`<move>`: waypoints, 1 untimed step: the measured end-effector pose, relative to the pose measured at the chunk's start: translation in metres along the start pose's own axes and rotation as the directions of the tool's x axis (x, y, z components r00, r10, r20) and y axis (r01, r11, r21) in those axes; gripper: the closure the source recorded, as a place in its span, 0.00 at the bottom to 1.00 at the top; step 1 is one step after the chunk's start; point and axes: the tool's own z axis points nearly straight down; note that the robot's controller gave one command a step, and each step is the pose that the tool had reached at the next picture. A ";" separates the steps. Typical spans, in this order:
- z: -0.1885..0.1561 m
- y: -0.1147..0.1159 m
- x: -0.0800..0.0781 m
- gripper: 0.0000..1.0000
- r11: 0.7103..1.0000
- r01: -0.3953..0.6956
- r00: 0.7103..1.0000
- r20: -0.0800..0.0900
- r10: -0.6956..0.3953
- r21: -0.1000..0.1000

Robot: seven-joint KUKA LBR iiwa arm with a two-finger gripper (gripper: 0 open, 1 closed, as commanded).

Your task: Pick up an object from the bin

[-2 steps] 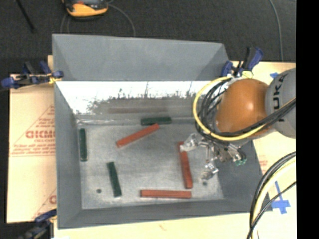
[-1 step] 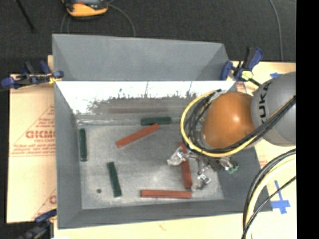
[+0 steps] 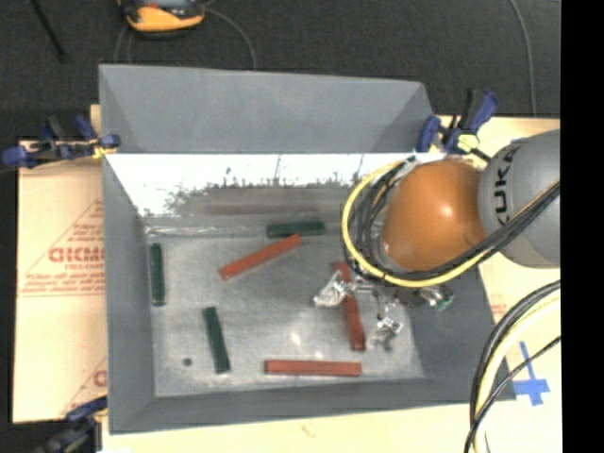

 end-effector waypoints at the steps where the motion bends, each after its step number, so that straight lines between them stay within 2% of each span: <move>1: 0.010 -0.033 -0.022 1.00 0.958 0.288 0.957 -0.019 -0.288 0.001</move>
Offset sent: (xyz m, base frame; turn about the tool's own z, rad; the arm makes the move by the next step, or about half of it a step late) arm 0.0000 0.0000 0.0000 0.0000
